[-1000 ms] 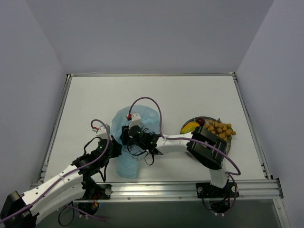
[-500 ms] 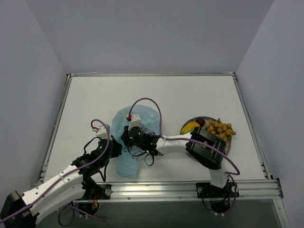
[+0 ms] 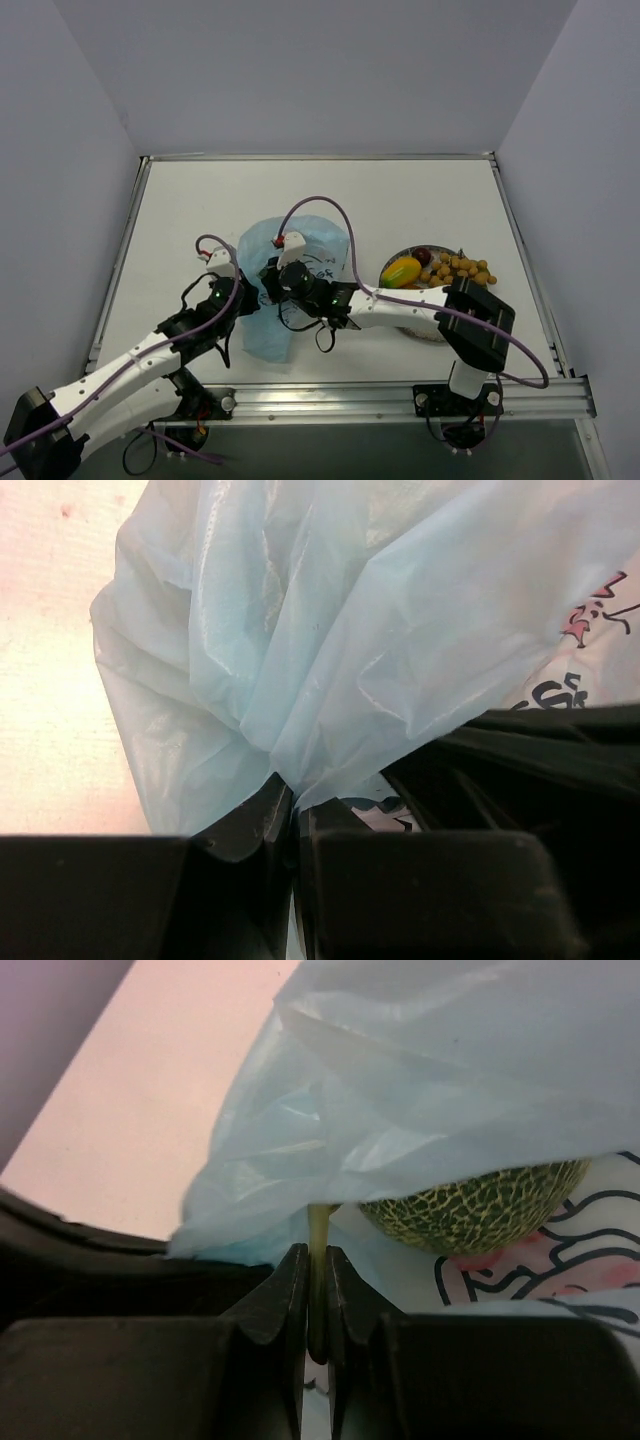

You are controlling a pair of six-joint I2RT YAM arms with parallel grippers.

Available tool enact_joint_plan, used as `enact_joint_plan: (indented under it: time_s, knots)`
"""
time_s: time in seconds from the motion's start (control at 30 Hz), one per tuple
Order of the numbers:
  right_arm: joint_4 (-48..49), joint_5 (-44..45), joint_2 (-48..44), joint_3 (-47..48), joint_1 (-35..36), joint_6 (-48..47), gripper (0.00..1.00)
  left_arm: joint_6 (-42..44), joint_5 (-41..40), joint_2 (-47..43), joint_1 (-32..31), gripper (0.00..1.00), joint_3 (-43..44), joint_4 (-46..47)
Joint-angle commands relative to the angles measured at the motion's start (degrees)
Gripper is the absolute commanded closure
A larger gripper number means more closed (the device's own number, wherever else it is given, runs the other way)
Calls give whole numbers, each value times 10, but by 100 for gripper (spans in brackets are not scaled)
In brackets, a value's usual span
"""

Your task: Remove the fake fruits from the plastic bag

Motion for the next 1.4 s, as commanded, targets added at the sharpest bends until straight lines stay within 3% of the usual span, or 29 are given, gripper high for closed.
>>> enact_joint_plan:
  time_s: [0.0, 0.2, 0.37, 0.6, 0.8, 1.0, 1.13, 1.23, 1.37]
  knots:
    - [-34, 7, -68, 1, 3, -35, 100, 23, -32, 32, 6, 98, 39, 24]
    - [-77, 17, -157, -22, 8, -50, 100, 40, -51, 65, 15, 98, 72, 39]
    - [-98, -28, -209, -28, 8, -59, 100, 51, -62, 87, 28, 98, 100, 51]
    - [-121, -149, -259, -16, 2, -61, 100, 54, -66, 130, 46, 98, 140, 70]
    - [-118, -361, -274, -28, -43, -45, 100, 56, -57, 151, 75, 97, 175, 83]
    - [-108, -429, -287, -49, -43, -50, 100, 49, -31, 139, 125, 98, 179, 90]
    - [-51, -491, -310, -51, -43, -38, 100, 37, -32, 158, 146, 98, 198, 77]
    - [-54, -489, -322, -42, -43, -37, 100, 28, -32, 176, 159, 98, 212, 71]
    - [-98, -419, -342, -40, -46, -48, 100, 17, -47, 193, 179, 98, 227, 66]
